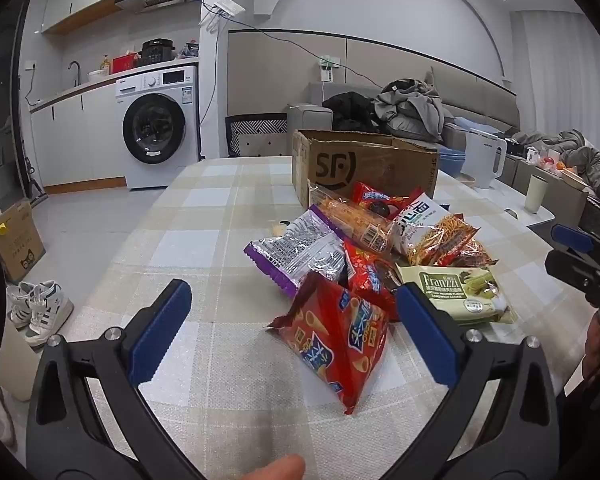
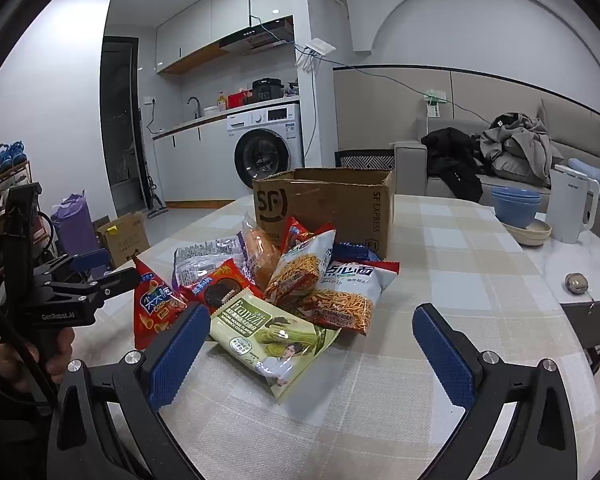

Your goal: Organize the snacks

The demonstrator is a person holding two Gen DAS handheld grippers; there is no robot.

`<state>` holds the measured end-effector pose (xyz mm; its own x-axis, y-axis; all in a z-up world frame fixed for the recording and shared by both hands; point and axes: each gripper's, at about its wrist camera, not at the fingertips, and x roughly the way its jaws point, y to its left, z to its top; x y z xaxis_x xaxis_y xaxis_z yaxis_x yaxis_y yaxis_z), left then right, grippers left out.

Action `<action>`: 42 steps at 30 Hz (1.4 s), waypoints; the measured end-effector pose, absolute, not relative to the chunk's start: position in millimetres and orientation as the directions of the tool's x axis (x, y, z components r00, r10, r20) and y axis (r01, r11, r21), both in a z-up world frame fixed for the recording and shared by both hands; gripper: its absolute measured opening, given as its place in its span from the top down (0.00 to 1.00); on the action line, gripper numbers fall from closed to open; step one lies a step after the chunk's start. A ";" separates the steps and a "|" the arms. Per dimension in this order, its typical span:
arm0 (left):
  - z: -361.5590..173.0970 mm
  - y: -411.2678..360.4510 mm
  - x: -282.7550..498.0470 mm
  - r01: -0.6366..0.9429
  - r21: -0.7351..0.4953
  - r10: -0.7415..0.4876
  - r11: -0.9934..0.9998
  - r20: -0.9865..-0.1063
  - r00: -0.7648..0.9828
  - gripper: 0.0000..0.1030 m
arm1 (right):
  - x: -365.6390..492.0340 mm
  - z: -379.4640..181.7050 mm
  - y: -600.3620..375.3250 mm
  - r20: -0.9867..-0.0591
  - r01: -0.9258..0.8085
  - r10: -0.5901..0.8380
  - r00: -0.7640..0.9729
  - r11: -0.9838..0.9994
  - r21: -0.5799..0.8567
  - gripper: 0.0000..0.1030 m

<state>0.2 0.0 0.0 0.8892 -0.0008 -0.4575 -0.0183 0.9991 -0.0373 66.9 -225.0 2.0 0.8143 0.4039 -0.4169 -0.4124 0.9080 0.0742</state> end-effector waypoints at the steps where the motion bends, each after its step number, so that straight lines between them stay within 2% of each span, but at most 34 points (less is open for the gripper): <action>1: 0.0 0.0 -0.2 -0.020 -0.037 0.001 0.999 -0.451 0.892 0.01 | 67.0 2.0 -224.9 -0.419 -0.412 0.403 0.813 0.908 0.074 0.00; 42: 4.2 2.4 2.3 -0.022 -0.031 0.006 0.999 -0.445 0.895 0.01 | 67.8 0.5 -227.3 -0.426 -0.410 0.404 0.810 0.908 0.080 0.00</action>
<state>2.3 2.4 4.2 0.8953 0.0063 -0.4453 -0.0223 0.9993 -0.0307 67.8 -227.3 0.5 0.8098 0.4036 -0.4258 -0.4105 0.9083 0.0803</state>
